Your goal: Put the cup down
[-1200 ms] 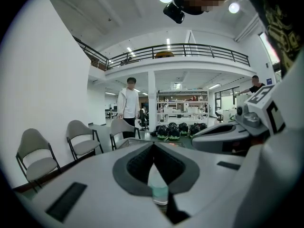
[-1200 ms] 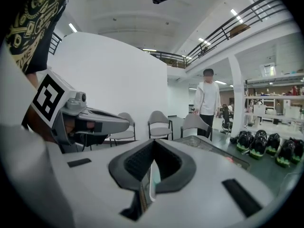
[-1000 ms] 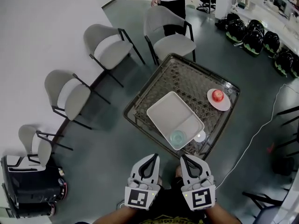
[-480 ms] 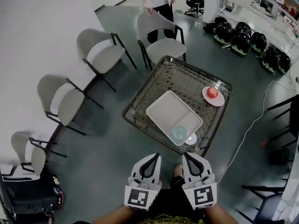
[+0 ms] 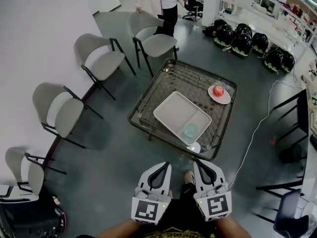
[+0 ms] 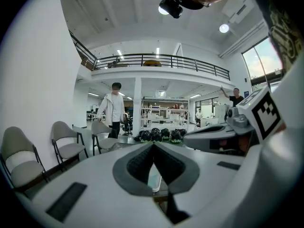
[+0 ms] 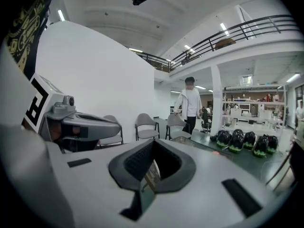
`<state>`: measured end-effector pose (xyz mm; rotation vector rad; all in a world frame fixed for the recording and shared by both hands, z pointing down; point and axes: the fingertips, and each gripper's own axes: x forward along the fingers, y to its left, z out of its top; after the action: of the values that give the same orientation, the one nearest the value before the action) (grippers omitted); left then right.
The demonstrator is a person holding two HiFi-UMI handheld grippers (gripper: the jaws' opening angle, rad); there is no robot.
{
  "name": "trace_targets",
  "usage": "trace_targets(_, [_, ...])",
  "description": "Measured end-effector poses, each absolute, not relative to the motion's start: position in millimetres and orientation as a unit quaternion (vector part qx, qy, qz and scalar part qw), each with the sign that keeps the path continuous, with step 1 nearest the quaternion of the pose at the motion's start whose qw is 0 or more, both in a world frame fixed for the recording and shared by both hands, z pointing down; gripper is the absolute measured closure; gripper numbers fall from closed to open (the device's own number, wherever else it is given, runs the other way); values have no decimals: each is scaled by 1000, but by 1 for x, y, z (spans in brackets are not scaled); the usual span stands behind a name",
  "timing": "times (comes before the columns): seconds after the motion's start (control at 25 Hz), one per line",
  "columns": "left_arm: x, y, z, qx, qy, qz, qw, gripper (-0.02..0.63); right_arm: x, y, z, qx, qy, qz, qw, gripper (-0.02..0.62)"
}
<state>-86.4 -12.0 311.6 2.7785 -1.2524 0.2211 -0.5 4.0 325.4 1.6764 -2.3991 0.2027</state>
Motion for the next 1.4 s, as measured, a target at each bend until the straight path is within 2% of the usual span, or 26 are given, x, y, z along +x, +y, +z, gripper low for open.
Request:
trace_targets(0.36, [-91, 25, 305, 919, -387, 70, 42, 600, 10, 44, 312, 609, -782, 62, 117, 589])
trace_targets(1.4, [-32, 76, 302, 883, -463, 75, 36, 600, 53, 99, 319, 513, -849, 65, 113, 591])
